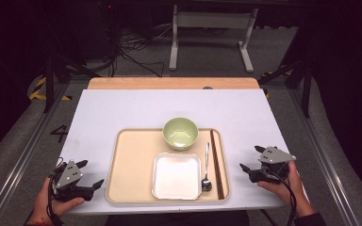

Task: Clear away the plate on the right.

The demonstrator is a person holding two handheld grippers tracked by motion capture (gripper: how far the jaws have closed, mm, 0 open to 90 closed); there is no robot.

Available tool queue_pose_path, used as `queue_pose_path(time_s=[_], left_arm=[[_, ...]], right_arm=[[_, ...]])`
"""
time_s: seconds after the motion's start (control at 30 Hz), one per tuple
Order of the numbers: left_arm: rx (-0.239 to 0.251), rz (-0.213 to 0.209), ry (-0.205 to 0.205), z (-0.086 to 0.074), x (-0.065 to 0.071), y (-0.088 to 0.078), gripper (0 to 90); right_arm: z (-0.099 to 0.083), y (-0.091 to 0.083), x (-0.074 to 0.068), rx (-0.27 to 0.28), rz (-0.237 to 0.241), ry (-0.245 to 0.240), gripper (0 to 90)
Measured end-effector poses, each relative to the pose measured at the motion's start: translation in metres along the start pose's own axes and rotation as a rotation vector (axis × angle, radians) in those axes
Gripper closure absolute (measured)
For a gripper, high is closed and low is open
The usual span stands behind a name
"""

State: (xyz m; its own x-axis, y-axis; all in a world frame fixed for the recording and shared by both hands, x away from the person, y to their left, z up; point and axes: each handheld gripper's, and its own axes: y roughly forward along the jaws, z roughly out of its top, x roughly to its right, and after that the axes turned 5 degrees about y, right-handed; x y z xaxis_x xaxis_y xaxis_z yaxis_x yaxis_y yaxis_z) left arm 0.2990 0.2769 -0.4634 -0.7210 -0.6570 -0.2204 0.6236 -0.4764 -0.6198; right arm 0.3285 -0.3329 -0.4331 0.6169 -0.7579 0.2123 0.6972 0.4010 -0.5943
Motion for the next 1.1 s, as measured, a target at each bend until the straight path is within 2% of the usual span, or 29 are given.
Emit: queue_pose_path(time_s=[0.1,0.23,0.33,0.43,0.53,0.8,1.1], left_arm=[[0.001,-0.004,0.008,0.003,-0.001,0.003,13.7],[-0.003,-0.011,0.017,0.005,0.0,0.005,13.7],[-0.003,-0.011,0.016,0.006,-0.001,0.007,13.6],[-0.001,-0.018,0.022,0.009,0.0,0.01,13.5],[0.002,-0.03,0.041,0.013,0.0,0.014,13.4],[0.013,-0.038,0.042,0.015,0.001,0.015,13.4],[-0.003,-0.042,0.046,0.016,0.001,0.019,13.3]], right_arm=[[-0.012,-0.002,0.002,-0.002,-0.018,0.029,16.3],[-0.024,-0.005,0.003,0.009,-0.034,0.042,16.3],[-0.03,-0.009,0.005,0.037,-0.036,0.057,16.2],[-0.033,-0.012,0.008,0.065,-0.035,0.097,15.6],[-0.036,-0.013,0.006,0.053,-0.052,0.081,15.9],[-0.038,-0.015,0.0,0.046,-0.071,0.058,15.8],[-0.04,-0.015,0.003,0.043,-0.077,0.068,15.5]])
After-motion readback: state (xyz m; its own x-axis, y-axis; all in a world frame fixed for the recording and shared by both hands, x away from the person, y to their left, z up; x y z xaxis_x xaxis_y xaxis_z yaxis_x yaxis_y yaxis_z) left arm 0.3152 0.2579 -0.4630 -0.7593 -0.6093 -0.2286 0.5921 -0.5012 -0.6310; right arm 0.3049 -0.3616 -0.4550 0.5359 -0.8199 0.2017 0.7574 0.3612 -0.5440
